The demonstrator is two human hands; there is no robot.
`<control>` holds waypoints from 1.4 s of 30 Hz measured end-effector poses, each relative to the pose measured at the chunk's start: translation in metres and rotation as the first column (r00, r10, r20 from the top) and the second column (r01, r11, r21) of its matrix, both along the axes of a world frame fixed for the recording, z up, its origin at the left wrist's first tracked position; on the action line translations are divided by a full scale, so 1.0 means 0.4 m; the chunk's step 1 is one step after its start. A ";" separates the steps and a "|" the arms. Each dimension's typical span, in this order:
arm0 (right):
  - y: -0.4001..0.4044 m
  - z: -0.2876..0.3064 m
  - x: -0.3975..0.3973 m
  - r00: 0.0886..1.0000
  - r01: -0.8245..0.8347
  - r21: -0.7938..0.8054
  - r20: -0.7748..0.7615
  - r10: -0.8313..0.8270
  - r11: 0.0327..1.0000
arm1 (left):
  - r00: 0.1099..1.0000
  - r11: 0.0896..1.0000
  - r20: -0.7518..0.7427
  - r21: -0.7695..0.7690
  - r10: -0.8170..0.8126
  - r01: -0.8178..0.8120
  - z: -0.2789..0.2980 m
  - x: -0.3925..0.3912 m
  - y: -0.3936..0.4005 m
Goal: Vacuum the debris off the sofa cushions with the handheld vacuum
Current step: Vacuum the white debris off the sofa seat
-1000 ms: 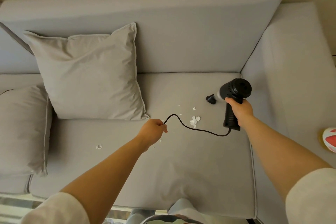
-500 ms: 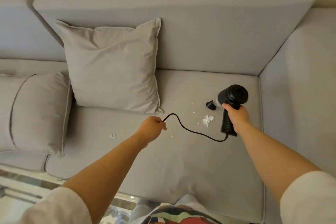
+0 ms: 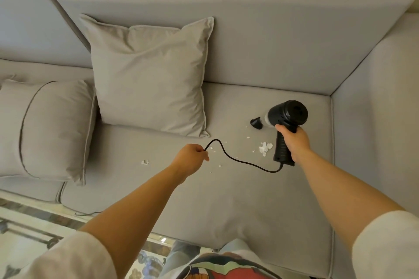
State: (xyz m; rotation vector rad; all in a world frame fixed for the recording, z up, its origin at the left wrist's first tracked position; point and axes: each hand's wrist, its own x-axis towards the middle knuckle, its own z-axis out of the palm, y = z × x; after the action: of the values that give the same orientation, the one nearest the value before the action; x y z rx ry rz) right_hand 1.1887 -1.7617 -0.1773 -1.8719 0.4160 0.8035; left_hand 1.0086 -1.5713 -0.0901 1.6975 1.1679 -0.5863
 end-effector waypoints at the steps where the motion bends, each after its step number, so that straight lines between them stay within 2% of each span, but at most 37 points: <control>1: 0.013 0.002 -0.004 1.000 -0.017 0.008 0.000 0.017 1.000 | 1.000 1.000 0.000 0.008 0.004 -0.004 -0.001 -0.007 0.006; 6: 0.067 -0.010 -0.015 0.993 -0.112 -0.014 0.035 0.112 0.994 | 1.000 1.000 -0.008 0.010 0.029 -0.029 -0.013 -0.044 0.028; 10: 0.086 -0.021 -0.037 0.989 -0.148 -0.056 -0.007 0.148 0.987 | 0.998 0.999 -0.026 -0.002 0.050 -0.050 -0.021 -0.078 0.044; 15: 0.089 -0.014 -0.058 0.989 -0.143 -0.092 0.028 0.146 0.986 | 0.998 0.998 -0.022 -0.012 0.055 -0.055 -0.026 -0.105 0.062; 18: 0.084 -0.007 -0.071 0.985 -0.170 -0.092 -0.027 0.168 0.981 | 0.999 0.999 -0.011 -0.022 0.044 -0.044 -0.025 -0.115 0.066; 22: 0.090 -0.003 -0.098 0.988 -0.153 -0.097 0.002 0.154 0.983 | 1.000 0.999 0.004 -0.029 0.026 -0.026 -0.021 -0.133 0.077; 25: 0.095 0.013 -0.130 0.983 -0.162 -0.064 -0.102 0.155 0.985 | 1.000 0.999 0.007 -0.025 0.020 -0.020 -0.021 -0.160 0.094; 27: 0.103 0.019 -0.162 0.981 -0.176 -0.056 -0.095 0.170 0.983 | 1.000 1.000 0.010 -0.021 0.007 -0.007 -0.019 -0.181 0.110; 32: 0.148 0.036 -0.230 0.994 -0.097 -0.019 -0.060 0.095 0.995 | 1.000 1.000 0.022 -0.015 -0.010 0.010 -0.010 -0.233 0.146; 42: 0.242 -0.022 -0.331 0.998 0.058 -0.071 -0.009 -0.059 0.996 | 1.000 1.000 0.021 -0.014 -0.009 0.009 -0.005 -0.354 0.237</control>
State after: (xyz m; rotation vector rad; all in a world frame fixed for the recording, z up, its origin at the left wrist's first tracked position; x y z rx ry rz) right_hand 1.0562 -1.6648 -0.1860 -1.9125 0.5102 0.7693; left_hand 0.8671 -1.4763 -0.0923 1.6934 1.1394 -0.5797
